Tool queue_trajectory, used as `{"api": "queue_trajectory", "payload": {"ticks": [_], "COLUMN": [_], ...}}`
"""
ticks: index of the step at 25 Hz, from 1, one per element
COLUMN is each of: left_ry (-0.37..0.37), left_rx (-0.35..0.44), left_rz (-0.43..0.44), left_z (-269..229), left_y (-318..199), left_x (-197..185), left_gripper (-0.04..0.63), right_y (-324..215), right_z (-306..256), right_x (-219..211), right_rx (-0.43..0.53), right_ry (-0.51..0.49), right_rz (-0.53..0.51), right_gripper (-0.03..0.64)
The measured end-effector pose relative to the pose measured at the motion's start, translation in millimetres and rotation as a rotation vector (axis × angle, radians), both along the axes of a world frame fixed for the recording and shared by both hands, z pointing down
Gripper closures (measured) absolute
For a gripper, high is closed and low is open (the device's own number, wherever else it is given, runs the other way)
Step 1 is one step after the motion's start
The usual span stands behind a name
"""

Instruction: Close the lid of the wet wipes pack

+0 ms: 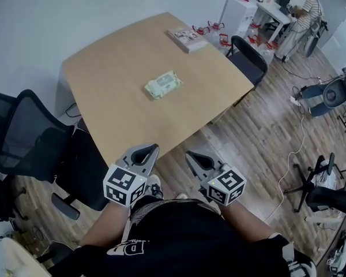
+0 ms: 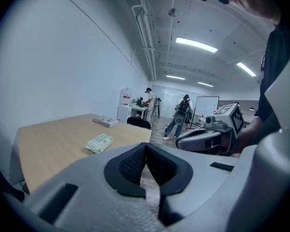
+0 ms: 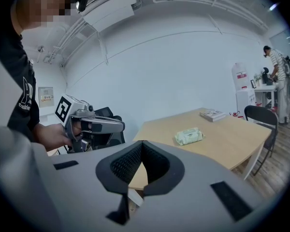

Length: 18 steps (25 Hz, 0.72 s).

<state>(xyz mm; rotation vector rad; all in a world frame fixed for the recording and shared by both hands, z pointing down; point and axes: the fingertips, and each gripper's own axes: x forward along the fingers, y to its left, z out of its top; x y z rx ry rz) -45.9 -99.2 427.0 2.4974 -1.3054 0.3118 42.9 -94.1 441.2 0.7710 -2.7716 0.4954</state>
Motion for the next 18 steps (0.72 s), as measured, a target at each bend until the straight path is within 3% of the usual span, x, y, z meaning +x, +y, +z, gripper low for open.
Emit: {"api": "queue_trajectory", "payload": {"ticks": [12,18], "left_ry": [-0.043,0.007], "left_rx": [-0.012,-0.030], "left_rz": [-0.035,-0.047], "left_z": [14.7,15.0], "left_y": [35.8,45.5], "left_x": [13.2,14.8], "left_gripper": [0.577,0.577], "right_y": [29.6,38.1], "right_z": [4.3,4.3], "right_x": [19.5,20.7], "right_rx": [0.005,0.008], "right_ry": [0.004,0.000], "right_rz": [-0.009,-0.014], "right_gripper": [0.612,0.612]}}
